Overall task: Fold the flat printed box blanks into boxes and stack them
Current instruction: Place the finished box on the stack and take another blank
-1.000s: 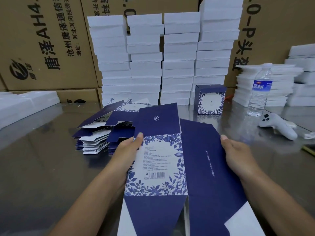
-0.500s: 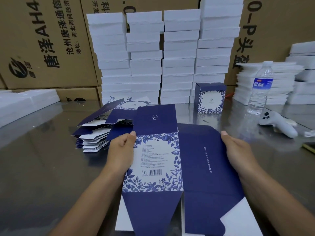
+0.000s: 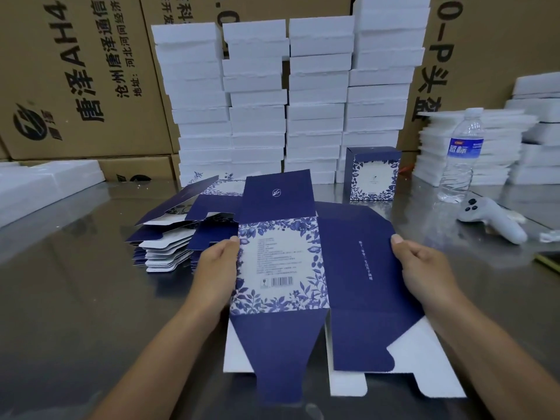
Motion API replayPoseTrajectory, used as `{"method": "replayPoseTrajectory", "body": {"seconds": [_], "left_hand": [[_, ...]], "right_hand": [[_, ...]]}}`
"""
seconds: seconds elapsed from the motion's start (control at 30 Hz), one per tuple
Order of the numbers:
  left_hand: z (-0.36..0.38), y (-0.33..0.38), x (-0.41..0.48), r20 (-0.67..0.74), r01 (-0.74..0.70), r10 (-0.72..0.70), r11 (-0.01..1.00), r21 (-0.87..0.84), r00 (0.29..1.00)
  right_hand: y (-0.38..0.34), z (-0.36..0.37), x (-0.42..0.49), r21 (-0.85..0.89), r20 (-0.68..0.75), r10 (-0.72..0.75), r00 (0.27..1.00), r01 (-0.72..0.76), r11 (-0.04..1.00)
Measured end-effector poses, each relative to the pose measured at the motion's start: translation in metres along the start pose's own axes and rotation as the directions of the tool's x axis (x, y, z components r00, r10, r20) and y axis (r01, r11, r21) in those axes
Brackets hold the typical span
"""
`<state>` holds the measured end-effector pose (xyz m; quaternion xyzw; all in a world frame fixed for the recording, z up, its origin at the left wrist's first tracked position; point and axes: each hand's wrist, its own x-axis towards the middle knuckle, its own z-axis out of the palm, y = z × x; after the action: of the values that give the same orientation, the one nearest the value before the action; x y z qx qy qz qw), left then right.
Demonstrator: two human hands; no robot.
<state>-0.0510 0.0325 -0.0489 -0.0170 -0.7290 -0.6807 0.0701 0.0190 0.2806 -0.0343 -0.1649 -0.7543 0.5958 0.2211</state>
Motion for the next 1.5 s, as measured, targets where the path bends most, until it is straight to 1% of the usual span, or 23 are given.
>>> {"method": "replayPoseTrajectory", "body": {"seconds": [0.07,0.13,0.2,0.3,0.37,0.5,0.63,0.73,0.8,0.9,0.97,1.03,1.1,1.17,1.2,1.27,1.37,1.43,1.5], "left_hand": [[0.001,-0.001,0.001,0.015,-0.084,0.083,0.990,0.109,0.996],[0.000,0.000,0.001,-0.055,-0.164,0.179,0.964,0.208,0.982],[-0.003,0.001,0.000,-0.097,-0.197,0.225,0.951,0.239,0.970],[-0.004,0.002,-0.001,-0.120,-0.210,0.246,0.944,0.255,0.962],[-0.003,0.002,-0.001,-0.129,-0.202,0.240,0.946,0.254,0.962],[-0.004,0.002,0.000,-0.146,-0.187,0.227,0.951,0.246,0.963],[-0.004,0.001,0.000,-0.164,-0.173,0.215,0.956,0.237,0.963],[-0.006,0.001,0.002,-0.203,-0.153,0.193,0.968,0.197,0.960],[-0.008,-0.001,0.003,-0.202,-0.147,0.183,0.972,0.183,0.962],[-0.005,-0.002,0.002,-0.171,-0.095,0.108,0.992,0.085,0.979],[-0.002,0.001,0.001,-0.166,-0.041,0.039,0.999,-0.008,0.985],[-0.001,0.004,0.001,-0.160,0.007,-0.016,0.998,-0.059,0.987],[0.000,0.004,0.000,-0.133,-0.014,0.006,0.998,-0.056,0.991],[0.001,0.003,-0.001,-0.088,-0.105,0.111,0.992,0.068,0.990],[0.001,0.002,-0.001,-0.090,-0.150,0.161,0.982,0.117,0.983],[0.000,0.002,-0.001,-0.118,-0.190,0.208,0.971,0.142,0.971],[-0.001,0.001,0.001,-0.152,-0.198,0.220,0.969,0.149,0.964],[-0.002,0.000,0.002,-0.172,-0.193,0.218,0.970,0.150,0.961],[-0.003,-0.002,0.005,-0.200,-0.188,0.214,0.972,0.143,0.956]], "right_hand": [[-0.001,0.000,-0.001,0.000,-0.004,0.001,1.000,-0.001,1.000],[-0.004,0.003,-0.003,0.007,0.015,-0.017,1.000,0.017,1.000],[-0.003,0.006,-0.002,0.017,0.033,-0.028,0.999,0.028,0.999],[0.004,0.008,0.002,0.086,0.029,0.006,1.000,-0.008,0.996],[0.004,0.008,0.003,0.109,0.048,0.027,0.998,-0.033,0.993],[0.007,0.008,0.004,0.053,0.073,0.014,0.997,-0.018,0.998],[0.010,0.009,0.005,0.044,0.103,0.018,0.994,-0.022,0.999],[0.009,0.009,0.005,0.011,0.131,-0.018,0.991,0.017,1.000],[0.007,0.009,0.003,-0.027,0.139,-0.036,0.990,0.040,0.999],[0.005,0.006,0.002,-0.047,0.116,-0.038,0.993,0.043,0.998],[0.005,0.004,0.004,-0.035,0.108,-0.048,0.993,0.052,0.998],[0.007,0.004,0.007,-0.020,0.090,-0.052,0.995,0.054,0.998],[0.010,0.003,0.009,-0.009,0.051,-0.061,0.997,0.062,0.998],[0.012,0.001,0.011,-0.002,0.026,-0.076,0.997,0.076,0.997],[0.013,0.000,0.012,0.001,0.022,-0.082,0.996,0.082,0.997],[0.014,0.002,0.013,0.017,0.019,-0.085,0.996,0.085,0.996],[0.015,0.005,0.013,0.068,0.028,-0.054,0.998,0.052,0.996],[0.014,0.004,0.011,0.129,0.064,-0.008,0.998,0.000,0.992],[0.012,0.004,0.008,0.135,0.109,0.031,0.994,-0.046,0.990]]}}
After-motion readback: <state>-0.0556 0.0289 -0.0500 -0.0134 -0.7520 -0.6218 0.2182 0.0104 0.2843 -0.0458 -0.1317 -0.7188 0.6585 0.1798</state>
